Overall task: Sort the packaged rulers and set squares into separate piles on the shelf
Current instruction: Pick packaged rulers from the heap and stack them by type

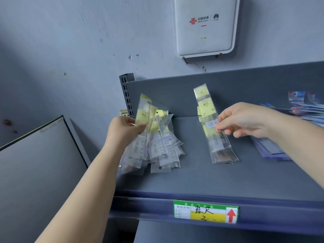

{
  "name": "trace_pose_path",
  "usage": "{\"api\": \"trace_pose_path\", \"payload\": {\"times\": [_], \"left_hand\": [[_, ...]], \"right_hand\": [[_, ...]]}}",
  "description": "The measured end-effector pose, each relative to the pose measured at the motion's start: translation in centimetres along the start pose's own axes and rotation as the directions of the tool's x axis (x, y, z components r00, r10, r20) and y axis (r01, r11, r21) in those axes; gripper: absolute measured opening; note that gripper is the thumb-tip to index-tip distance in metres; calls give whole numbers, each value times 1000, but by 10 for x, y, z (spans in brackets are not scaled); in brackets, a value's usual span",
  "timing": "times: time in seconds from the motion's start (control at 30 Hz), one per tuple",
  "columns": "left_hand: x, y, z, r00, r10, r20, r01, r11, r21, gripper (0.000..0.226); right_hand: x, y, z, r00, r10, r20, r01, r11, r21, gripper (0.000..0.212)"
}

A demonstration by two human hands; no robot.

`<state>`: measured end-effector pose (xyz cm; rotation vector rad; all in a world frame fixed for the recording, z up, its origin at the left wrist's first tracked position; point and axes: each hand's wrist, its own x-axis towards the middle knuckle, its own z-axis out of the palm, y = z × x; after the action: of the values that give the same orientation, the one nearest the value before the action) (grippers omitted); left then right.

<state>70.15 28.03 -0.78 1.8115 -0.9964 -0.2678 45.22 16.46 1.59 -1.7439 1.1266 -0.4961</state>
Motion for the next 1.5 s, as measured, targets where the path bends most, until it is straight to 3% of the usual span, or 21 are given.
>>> {"api": "trace_pose_path", "payload": {"times": [0.07,0.17,0.33,0.47,0.63,0.77,0.83,0.9,1.0,1.03,1.17,1.3,1.33,1.4,1.47,1.5], "left_hand": [[-2,3,-1,1000,-8,0,8,991,-133,16],[-5,12,0,999,-19,28,26,959,-280,12],[-18,43,22,980,2,198,89,887,-452,10],[-25,67,52,947,31,321,153,834,-531,11],[-30,78,75,913,60,403,180,828,-531,15],[-25,75,74,947,14,322,176,814,-553,11],[-20,72,73,947,-19,322,217,776,-592,12],[-20,71,74,936,-36,350,256,752,-608,14],[-21,73,81,934,-21,356,250,750,-612,20],[-22,74,83,935,-8,355,239,754,-612,21],[-26,75,92,934,69,350,134,842,-522,27],[-28,73,90,950,158,268,-59,938,-341,23],[-26,72,86,959,182,217,-113,949,-295,22],[-20,68,72,969,212,125,-184,962,-204,18],[-15,62,56,971,223,81,-214,971,-105,15],[-13,59,48,972,228,64,-225,973,-46,13]], "right_hand": [[-1,3,2,1000,2,-18,-5,989,-147,8],[2,8,5,993,-82,-89,46,936,-348,39],[-5,-1,19,946,-317,-64,314,948,-46,22],[-9,-4,26,933,-359,21,355,929,106,19],[0,2,19,944,-314,-104,329,920,213,15],[9,6,2,950,-257,-179,291,935,204,12],[12,7,-5,965,-224,-133,244,955,169,10],[14,9,-7,976,-196,-96,200,979,32,19],[15,10,-4,949,-261,-177,214,945,-249,44],[13,9,-3,932,-303,-201,252,937,-243,46],[8,-2,7,919,-380,-105,388,918,81,25],[14,-1,9,929,-343,-140,365,912,185,21],[16,2,8,936,-317,-150,338,930,143,22],[20,8,4,955,-264,-135,227,943,-244,22],[23,11,6,955,-256,-150,95,743,-663,30],[22,8,9,944,-285,-164,85,693,-716,33]]}}
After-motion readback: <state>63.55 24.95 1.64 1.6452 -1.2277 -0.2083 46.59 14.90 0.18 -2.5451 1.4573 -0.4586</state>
